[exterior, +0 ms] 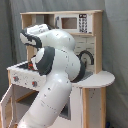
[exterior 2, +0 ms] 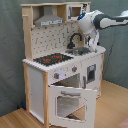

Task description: Play with the kitchen

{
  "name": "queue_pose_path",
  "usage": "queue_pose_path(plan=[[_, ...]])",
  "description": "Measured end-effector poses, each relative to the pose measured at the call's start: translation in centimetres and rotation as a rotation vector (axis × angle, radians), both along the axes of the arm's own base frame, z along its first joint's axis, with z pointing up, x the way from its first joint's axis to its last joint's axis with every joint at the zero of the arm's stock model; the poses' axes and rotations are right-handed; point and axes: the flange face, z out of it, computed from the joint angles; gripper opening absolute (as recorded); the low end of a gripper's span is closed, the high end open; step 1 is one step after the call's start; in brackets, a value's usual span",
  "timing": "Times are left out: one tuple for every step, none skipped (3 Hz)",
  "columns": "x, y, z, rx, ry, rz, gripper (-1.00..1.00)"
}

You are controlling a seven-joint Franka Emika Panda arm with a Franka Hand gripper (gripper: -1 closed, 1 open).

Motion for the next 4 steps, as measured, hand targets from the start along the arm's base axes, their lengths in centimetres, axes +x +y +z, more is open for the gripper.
queue_pose_path(plan=[[2.2, -1.1, -1.4, 0.040, 0.011, 0.017, 1.00], [3.9, -1.8, -2.1, 0.071, 0.011, 0.067, 1.00], [5.2, -2.2, -2.4, 0.098, 0.002, 0.137, 1.00], [6.2, -1.9, -2.3, 0.128, -0.019, 0.219, 1.00]])
